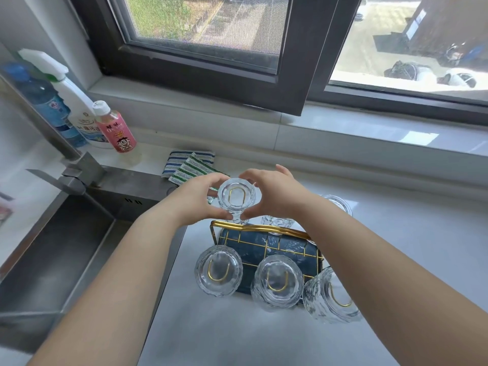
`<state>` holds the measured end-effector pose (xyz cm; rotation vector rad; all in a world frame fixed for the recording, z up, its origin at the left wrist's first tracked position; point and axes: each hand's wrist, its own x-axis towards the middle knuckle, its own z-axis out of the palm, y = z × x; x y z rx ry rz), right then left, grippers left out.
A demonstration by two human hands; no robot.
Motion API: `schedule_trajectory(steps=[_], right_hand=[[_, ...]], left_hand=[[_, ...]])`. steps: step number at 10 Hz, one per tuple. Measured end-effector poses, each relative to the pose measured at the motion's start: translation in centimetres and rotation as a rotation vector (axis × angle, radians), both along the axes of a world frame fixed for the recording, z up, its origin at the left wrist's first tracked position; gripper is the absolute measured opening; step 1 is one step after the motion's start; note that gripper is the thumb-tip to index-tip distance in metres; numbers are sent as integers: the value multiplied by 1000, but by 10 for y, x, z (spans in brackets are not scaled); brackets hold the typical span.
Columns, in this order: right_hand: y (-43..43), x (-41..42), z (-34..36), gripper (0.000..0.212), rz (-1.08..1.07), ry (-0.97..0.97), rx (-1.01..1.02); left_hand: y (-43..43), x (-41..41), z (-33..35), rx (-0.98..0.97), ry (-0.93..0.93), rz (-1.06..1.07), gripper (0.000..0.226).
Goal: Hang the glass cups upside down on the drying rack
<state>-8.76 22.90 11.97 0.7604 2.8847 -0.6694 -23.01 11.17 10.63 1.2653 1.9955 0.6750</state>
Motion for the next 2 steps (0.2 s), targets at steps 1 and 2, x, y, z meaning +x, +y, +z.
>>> schedule_trajectory(steps=[1, 2], right_hand=[[-2, 1, 3, 82, 5, -3, -1], [3, 7, 12, 85, -29, 22, -56]], left_hand=[[0, 2, 0, -11, 15, -8, 76], [-3, -2, 3, -21, 16, 13, 77]])
